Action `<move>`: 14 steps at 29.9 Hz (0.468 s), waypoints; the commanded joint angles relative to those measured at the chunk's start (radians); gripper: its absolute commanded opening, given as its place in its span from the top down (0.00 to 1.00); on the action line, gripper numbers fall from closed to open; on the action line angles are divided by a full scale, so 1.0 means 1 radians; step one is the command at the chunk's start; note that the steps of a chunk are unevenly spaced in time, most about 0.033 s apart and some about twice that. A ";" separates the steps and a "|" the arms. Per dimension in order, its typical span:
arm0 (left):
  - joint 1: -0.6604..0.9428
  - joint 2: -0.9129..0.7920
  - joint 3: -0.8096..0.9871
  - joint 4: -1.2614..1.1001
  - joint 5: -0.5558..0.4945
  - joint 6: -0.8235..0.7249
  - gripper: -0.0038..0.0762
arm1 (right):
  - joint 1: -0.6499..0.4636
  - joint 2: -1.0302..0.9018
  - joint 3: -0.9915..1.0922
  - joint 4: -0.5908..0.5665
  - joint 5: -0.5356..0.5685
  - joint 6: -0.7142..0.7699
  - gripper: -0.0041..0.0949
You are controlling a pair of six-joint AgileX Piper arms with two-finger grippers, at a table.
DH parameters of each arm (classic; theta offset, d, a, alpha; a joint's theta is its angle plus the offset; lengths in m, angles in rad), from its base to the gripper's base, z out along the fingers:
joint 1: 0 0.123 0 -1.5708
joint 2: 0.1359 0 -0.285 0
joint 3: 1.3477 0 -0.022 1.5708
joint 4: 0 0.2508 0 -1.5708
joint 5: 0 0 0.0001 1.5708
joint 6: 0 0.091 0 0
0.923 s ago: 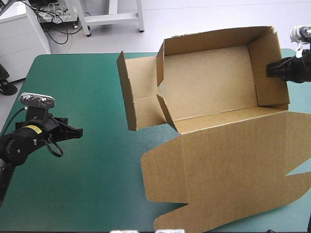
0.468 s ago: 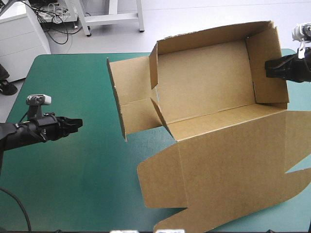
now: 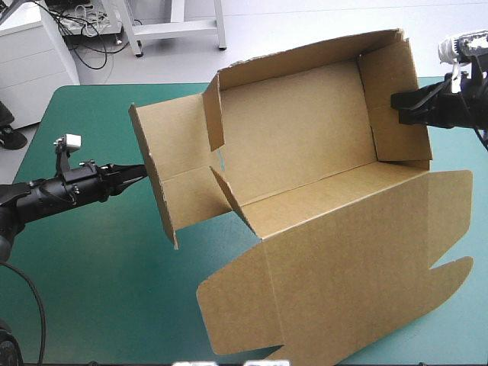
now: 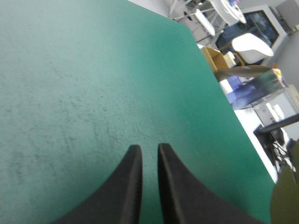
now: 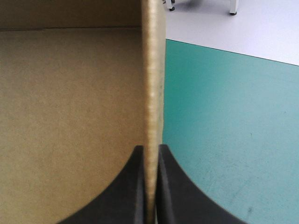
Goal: Fold the box
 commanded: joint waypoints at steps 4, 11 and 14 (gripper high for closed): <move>-0.110 -0.025 -0.021 -0.151 0.115 0.012 0.56 | -0.001 -0.033 -0.022 0.103 0.002 -0.003 0.98; -0.199 -0.025 -0.021 -0.250 0.115 0.035 0.53 | -0.001 -0.024 -0.022 0.100 0.002 -0.014 0.98; -0.230 -0.025 -0.021 -0.274 0.115 0.041 0.53 | -0.001 -0.013 -0.022 0.076 -0.006 -0.014 0.98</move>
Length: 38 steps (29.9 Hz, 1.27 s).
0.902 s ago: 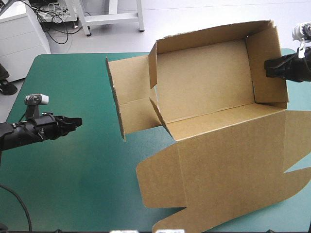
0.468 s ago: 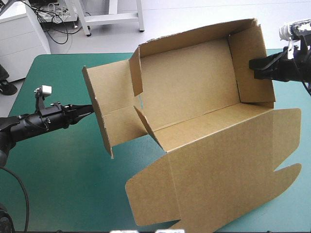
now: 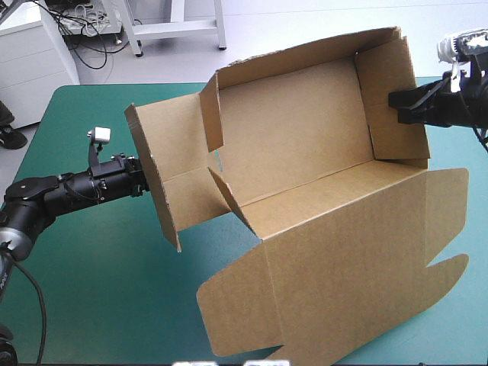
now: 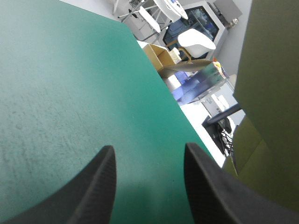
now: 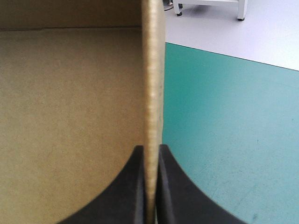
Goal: Fold the box
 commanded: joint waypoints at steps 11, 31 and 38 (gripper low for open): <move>-0.115 -0.049 -0.087 -0.149 0.115 0.031 0.41 | -0.002 0.023 -0.022 0.005 -0.056 0.024 0.98; -0.165 -0.052 -0.243 -0.124 0.115 -0.016 0.27 | 0.191 0.024 -0.022 -0.213 -0.295 0.174 0.98; -0.165 -0.052 -0.243 -0.124 0.115 -0.016 0.27 | 0.284 0.029 -0.022 -0.309 -0.382 0.262 0.98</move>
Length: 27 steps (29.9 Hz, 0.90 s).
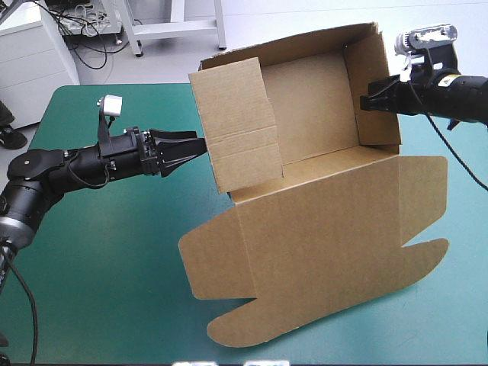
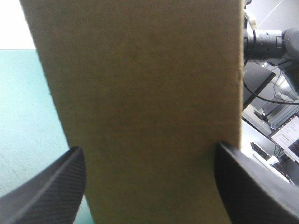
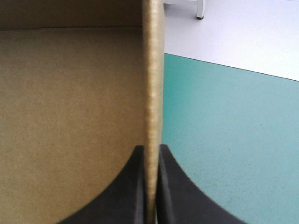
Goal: Fold the box
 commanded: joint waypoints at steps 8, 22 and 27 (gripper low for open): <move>-0.007 -0.030 -0.032 -0.081 0.107 -0.009 0.27 | 0.136 -0.030 -0.023 -0.132 -0.157 0.147 0.98; -0.007 -0.030 -0.168 0.113 -0.122 -0.185 0.27 | 0.241 -0.029 -0.023 -0.329 -0.233 0.318 0.98; -0.030 -0.030 -0.261 0.252 -0.177 -0.296 0.27 | 0.241 -0.029 -0.023 -0.332 -0.249 0.349 0.98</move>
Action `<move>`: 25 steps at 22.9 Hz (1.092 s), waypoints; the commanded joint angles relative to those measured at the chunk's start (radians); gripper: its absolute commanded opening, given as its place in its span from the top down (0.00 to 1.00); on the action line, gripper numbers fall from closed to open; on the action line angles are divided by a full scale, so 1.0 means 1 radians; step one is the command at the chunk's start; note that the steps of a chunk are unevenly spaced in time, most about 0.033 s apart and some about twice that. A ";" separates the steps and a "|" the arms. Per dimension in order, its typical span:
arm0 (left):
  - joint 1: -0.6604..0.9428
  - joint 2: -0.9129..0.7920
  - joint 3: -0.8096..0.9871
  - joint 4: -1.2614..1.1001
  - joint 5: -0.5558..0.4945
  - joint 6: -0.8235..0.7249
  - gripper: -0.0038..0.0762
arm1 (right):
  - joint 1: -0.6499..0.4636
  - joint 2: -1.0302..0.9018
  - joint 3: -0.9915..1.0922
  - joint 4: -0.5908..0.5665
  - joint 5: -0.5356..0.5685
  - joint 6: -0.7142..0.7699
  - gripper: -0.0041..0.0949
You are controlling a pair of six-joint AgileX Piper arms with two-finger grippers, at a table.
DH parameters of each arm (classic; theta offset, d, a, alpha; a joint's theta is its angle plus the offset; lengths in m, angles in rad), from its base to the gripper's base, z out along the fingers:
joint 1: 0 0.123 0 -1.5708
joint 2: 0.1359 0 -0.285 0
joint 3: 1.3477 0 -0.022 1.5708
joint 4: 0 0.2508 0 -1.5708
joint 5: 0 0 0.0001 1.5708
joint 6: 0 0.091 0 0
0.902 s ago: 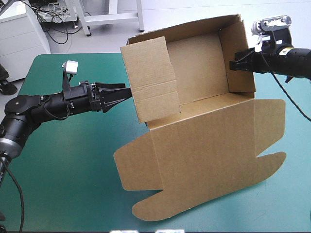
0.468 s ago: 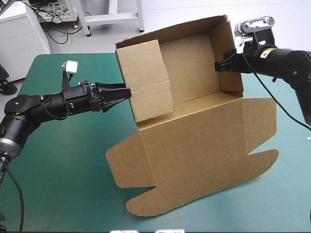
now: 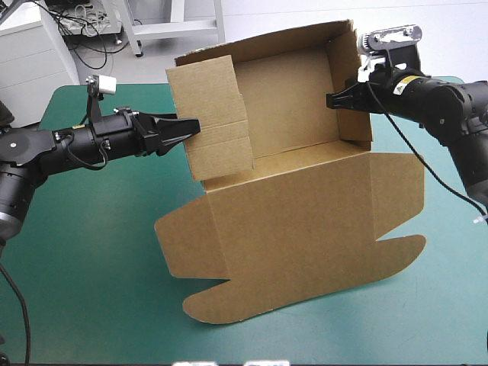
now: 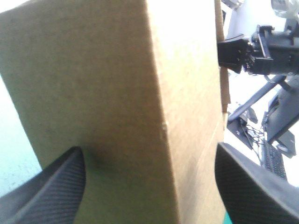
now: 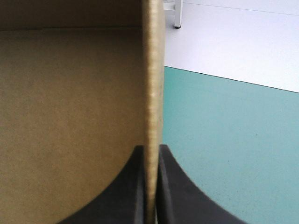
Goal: Fold the box
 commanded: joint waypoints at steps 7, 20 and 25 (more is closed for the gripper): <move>-0.291 0.029 -0.306 0.627 -0.236 -0.516 0.30 | 0.000 -0.033 -0.026 0.001 -0.106 0.070 0.98; -0.585 0.213 -0.594 1.486 -0.175 -1.212 0.45 | 0.000 -0.028 -0.026 -0.068 -0.123 0.141 0.98; -0.607 0.263 -0.677 1.533 -0.107 -1.228 0.63 | 0.000 -0.017 -0.026 -0.064 -0.123 0.145 0.98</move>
